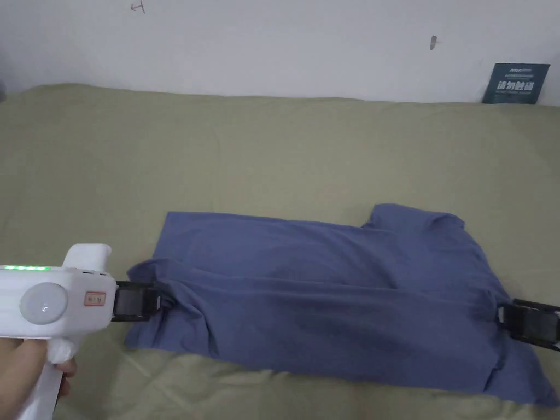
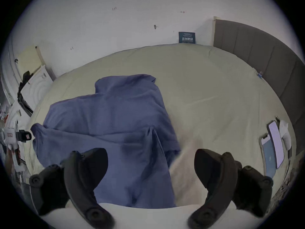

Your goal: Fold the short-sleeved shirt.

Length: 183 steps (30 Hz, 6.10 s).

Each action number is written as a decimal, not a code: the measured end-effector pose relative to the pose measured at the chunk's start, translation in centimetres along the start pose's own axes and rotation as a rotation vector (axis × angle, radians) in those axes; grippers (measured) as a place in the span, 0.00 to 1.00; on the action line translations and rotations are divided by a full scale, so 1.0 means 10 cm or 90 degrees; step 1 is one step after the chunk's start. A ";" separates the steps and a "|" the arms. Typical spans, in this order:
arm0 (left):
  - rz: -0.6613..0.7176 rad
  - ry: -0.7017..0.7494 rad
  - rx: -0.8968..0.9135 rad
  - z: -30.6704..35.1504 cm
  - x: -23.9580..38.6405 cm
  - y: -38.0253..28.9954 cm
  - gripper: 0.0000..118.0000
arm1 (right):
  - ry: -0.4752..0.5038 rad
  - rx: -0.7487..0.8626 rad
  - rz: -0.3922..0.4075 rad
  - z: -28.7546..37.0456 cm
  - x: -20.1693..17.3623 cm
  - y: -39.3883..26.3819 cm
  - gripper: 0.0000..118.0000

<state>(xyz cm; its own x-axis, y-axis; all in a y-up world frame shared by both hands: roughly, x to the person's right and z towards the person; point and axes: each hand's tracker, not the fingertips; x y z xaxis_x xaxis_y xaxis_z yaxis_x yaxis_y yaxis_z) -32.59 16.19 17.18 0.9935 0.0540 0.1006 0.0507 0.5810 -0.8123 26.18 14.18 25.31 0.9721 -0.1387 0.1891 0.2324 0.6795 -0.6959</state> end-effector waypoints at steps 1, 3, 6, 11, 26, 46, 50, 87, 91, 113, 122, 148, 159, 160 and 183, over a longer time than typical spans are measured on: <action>-0.001 -0.002 0.006 0.06 0.02 -0.06 0.27 | -0.004 0.010 -0.001 0.08 0.01 -0.04 0.14; -0.004 0.003 0.000 0.07 0.01 -0.17 0.00 | -0.028 0.049 -0.013 0.18 0.04 -0.11 0.00; 0.012 -0.032 -0.008 0.04 0.03 -0.27 0.02 | 0.003 0.012 -0.010 0.25 0.08 -0.15 0.00; 0.036 -0.013 -0.028 -0.24 0.14 -0.32 1.00 | -0.010 0.012 0.023 0.31 -0.02 -0.33 0.00; 0.025 0.014 -0.027 -0.49 0.25 -0.32 0.09 | -0.002 -0.041 0.035 -0.01 0.06 -0.40 0.76; 0.025 -0.005 -0.002 -0.02 0.25 -0.37 0.09 | 0.000 -0.052 0.045 0.18 0.00 -0.50 0.06; 0.020 -0.005 -0.002 0.28 0.20 -0.63 0.09 | 0.008 -0.051 0.053 0.48 0.01 -0.67 0.06; 0.027 0.025 0.034 -0.09 -0.23 0.24 0.33 | 0.016 -0.001 0.026 0.20 -0.15 -0.17 0.00; 0.019 0.069 -0.032 -0.65 -0.25 0.34 0.99 | 0.006 -0.019 0.037 -0.06 -0.18 -0.07 0.00; -0.032 0.046 -0.044 -0.80 -0.04 0.27 0.03 | -0.071 -0.140 0.099 -1.21 -0.10 0.32 0.84; -0.004 0.023 0.003 -0.35 -0.09 0.26 0.03 | -0.013 -0.042 0.090 -0.54 -0.21 0.29 0.00; -0.012 -0.042 0.083 1.16 -0.33 -1.73 0.03 | 0.060 -0.008 0.064 1.28 0.16 -1.40 0.00; 0.005 -0.033 0.075 1.20 -0.29 -1.74 0.96 | 0.046 -0.032 0.044 1.14 0.17 -1.49 0.95; 0.014 -0.030 0.075 1.23 -0.28 -1.71 0.96 | 0.049 0.031 0.022 1.20 0.12 -1.48 0.91; 0.263 -0.291 -0.129 0.73 -1.30 -1.09 0.00 | 0.053 0.227 0.127 1.87 -1.52 -1.46 0.00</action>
<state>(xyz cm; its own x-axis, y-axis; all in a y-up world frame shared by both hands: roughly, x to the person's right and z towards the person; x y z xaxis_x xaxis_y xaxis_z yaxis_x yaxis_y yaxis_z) -46.81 15.06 28.89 0.7935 0.6069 -0.0458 -0.2641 0.2757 -0.9243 7.44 19.79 45.55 0.9996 -0.0263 0.0079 0.0272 0.9040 -0.4267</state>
